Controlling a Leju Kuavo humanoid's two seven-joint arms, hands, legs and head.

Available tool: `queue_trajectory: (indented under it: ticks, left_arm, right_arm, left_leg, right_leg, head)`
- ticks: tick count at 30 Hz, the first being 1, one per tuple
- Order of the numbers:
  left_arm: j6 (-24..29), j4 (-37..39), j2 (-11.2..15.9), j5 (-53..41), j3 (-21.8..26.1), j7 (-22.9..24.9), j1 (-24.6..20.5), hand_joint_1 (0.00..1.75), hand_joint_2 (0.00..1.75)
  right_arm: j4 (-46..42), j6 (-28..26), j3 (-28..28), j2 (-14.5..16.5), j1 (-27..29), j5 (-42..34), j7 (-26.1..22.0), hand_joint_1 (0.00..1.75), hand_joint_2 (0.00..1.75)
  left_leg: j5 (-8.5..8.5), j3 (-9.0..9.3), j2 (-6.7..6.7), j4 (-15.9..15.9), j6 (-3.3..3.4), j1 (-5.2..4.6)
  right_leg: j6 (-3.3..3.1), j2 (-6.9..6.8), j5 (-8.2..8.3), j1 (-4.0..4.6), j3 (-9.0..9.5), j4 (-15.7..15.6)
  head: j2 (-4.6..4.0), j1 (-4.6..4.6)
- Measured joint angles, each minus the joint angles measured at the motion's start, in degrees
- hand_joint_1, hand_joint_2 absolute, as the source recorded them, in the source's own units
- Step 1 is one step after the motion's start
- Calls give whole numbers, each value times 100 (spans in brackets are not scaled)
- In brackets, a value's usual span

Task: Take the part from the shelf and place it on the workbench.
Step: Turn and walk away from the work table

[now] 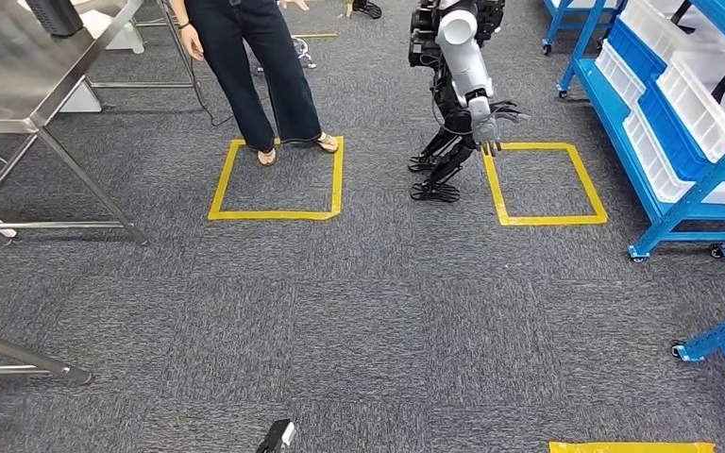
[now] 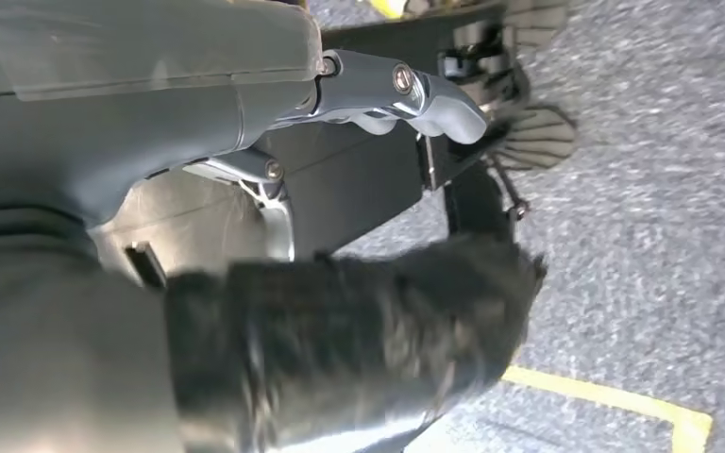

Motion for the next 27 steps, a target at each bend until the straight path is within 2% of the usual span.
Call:
queue_trajectory:
  ticks: [1, 3, 4, 5, 6, 7, 8, 10, 11, 14, 16, 18, 19, 20, 21, 22, 24, 25, 27]
  left_arm:
    - [-1, -15, -52, -11, -4, 87, 38, 0, 175]
    - [-16, -30, -178, -44, -11, 275, 114, 0, 175]
    - [-31, -32, -231, -61, -15, 365, 146, 0, 175]
    - [-52, -30, -279, -71, -22, 444, 180, 0, 175]
    - [-72, -27, -313, -79, -31, 517, 217, 0, 175]
    - [-84, -16, -332, -92, -41, 585, 262, 0, 175]
    - [-93, -4, -347, -104, -50, 647, 319, 0, 175]
    - [-121, 18, -377, -139, -66, 773, 426, 0, 175]
    - [-144, 21, -396, -154, -77, 836, 464, 0, 175]
    - [-201, -24, -466, -214, -138, 984, 513, 0, 175]
    - [-165, -118, -596, -274, -174, 1011, 567, 0, 87]
    - [-82, -258, -810, -324, -178, 977, 701, 0, 0]
    - [-42, -333, -919, -341, -171, 949, 794, 0, 0]
    - [-17, -419, -1005, -357, -163, 919, 873, 0, 0]
    - [-2, -505, -1076, -368, -158, 899, 927, 0, 0]
    - [1, -609, -1124, -372, -156, 888, 950, 0, 0]
    - [-4, -837, -1183, -375, -163, 889, 884, 0, 0]
    - [-7, -932, -1203, -376, -167, 907, 857, 0, 0]
    - [-9, -991, -1250, -380, -170, 988, 915, 0, 0]
  right_arm:
    - [-37, 53, -1, 37, 46, 107, -4, 0, 175]
    - [-158, 159, -2, 101, 101, 326, -29, 0, 175]
    - [-232, 210, -3, 135, 105, 429, -47, 0, 175]
    - [-315, 257, -3, 162, 100, 525, -65, 0, 175]
    - [-407, 300, -3, 198, 89, 613, -81, 0, 175]
    - [-507, 340, -3, 232, 71, 691, -95, 0, 175]
    - [-614, 375, -3, 268, 50, 766, -108, 0, 175]
    - [-816, 455, -4, 349, 21, 929, -130, 0, 175]
    - [-900, 496, -6, 392, 30, 1016, -142, 0, 175]
    - [-1061, 636, -9, 498, 185, 1305, -183, 0, 175]
    - [-1083, 717, -8, 563, 389, 1472, -200, 0, 175]
    - [-1068, 764, -10, 594, 643, 1575, -202, 0, 87]
    - [-1042, 776, -14, 598, 783, 1609, -202, 0, 44]
    - [-1003, 786, -16, 598, 926, 1637, -202, 0, 0]
    - [-951, 794, -18, 598, 1070, 1659, -202, 0, 0]
    - [-892, 803, -19, 601, 1201, 1676, -202, 0, 0]
    - [-748, 820, -20, 606, 1400, 1704, -202, 0, 0]
    - [-685, 831, -21, 606, 1450, 1724, -204, 0, 0]
    - [-690, 862, -22, 608, 1451, 1781, -219, 0, 0]
  left_leg:
    - [-161, -84, -52, 234, -25, 11]
    - [-571, -382, -141, 1000, -43, 20]
    - [-709, -511, -155, 1356, -33, 19]
    - [-744, -561, -158, 1551, -12, 17]
    - [-667, -510, -158, 1522, 15, 14]
    - [-494, -353, -158, 1263, 47, 8]
    - [-283, -125, -158, 843, 81, -3]
    - [-50, 258, -160, 59, 131, -36]
    - [-27, 350, -158, -158, 147, -54]
    - [4, 413, -152, -337, 197, -68]
    - [76, 478, -130, -447, 237, -42]
    - [97, 503, -63, -490, 263, -30]
    - [91, 500, -18, -488, 274, -30]
    - [83, 498, 20, -486, 281, -30]
    - [72, 496, 49, -480, 283, -27]
    - [59, 495, 62, -467, 277, -18]
    - [10, 486, 59, -418, 239, -3]
    - [-33, 457, 44, -384, 206, -2]
    - [-101, 414, 39, -349, 127, -3]
  right_leg:
    - [-27, -3, 7, 0, 2, -8]
    - [-65, -6, 14, 20, -4, -12]
    - [-77, -4, 14, 37, -5, -13]
    - [-85, -3, 13, 53, -2, -13]
    - [-88, -2, 11, 70, 4, -12]
    - [-89, -2, 10, 83, 13, -12]
    - [-88, -2, 11, 89, 19, -14]
    - [-55, -6, 30, 93, 17, -16]
    - [-25, -18, 50, 88, 10, -26]
    - [70, -53, 91, 74, 22, -66]
    - [109, -5, -80, 85, -75, 174]
    - [144, 53, -433, 92, -401, 873]
    - [162, 65, -576, 89, -592, 1264]
    - [182, 69, -624, 83, -720, 1514]
    - [199, 70, -563, 75, -756, 1554]
    - [209, 67, -406, 68, -686, 1375]
    - [192, 17, -12, 66, -330, 622]
    - [155, -32, 86, 71, -143, 277]
    - [61, -83, 96, 97, 52, -36]
  head:
    - [0, -7]
    - [0, -37]
    - [0, -56]
    - [0, -74]
    - [0, -87]
    - [0, -90]
    - [0, -90]
    - [0, -92]
    - [0, -93]
    - [0, -91]
    - [0, -67]
    - [0, -39]
    - [0, -29]
    - [0, -29]
    - [0, -29]
    - [0, -27]
    - [0, -13]
    - [0, -5]
    - [0, 4]
